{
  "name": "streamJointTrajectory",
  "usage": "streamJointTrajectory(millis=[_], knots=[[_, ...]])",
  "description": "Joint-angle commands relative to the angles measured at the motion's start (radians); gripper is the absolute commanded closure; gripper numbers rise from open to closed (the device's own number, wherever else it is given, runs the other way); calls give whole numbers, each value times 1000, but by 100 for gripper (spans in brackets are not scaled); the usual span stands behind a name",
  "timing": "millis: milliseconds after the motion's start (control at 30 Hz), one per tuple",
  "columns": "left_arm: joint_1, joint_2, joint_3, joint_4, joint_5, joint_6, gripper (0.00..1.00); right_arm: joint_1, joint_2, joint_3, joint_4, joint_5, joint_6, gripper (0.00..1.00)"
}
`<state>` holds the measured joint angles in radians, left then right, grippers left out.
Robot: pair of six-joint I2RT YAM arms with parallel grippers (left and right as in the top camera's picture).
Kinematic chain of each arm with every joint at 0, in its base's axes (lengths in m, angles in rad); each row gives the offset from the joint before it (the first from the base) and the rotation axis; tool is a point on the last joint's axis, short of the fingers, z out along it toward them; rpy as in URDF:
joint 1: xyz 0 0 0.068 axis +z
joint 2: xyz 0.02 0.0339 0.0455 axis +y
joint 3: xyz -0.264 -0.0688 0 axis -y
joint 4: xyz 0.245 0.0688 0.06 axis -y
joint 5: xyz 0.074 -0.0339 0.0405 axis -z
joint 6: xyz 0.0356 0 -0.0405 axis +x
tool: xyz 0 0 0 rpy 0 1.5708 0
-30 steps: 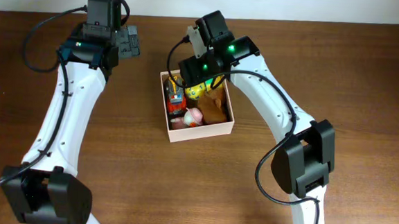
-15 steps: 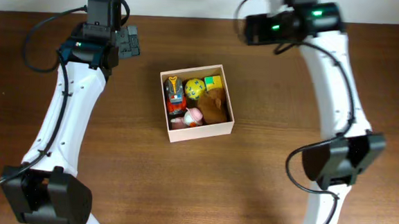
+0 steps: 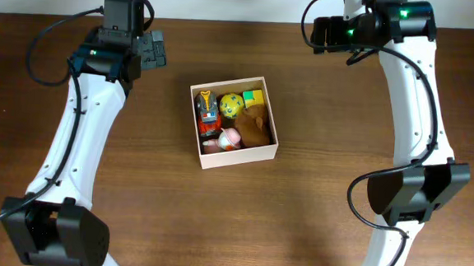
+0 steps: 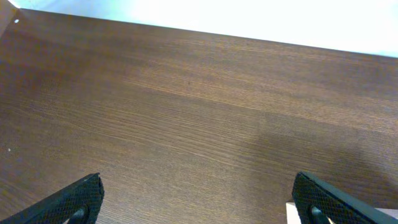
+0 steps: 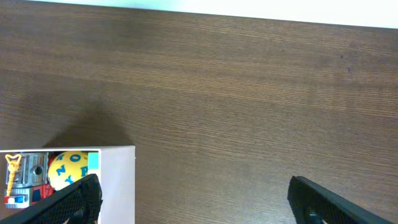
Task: Pack container
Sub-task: 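Raise the right gripper out of the box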
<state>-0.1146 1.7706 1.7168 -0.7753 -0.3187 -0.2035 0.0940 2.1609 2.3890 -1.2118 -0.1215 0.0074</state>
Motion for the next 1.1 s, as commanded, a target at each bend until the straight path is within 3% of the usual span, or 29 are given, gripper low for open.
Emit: streamJointTrajectory(millis=[0,1067], knots=[[4,-21,12,-1,-11,-13,1,-4,-23,16,-1,1,8,1],[-27,-21,12,-2,-11,-13,1,-6,-23,16,7,2,7,1]])
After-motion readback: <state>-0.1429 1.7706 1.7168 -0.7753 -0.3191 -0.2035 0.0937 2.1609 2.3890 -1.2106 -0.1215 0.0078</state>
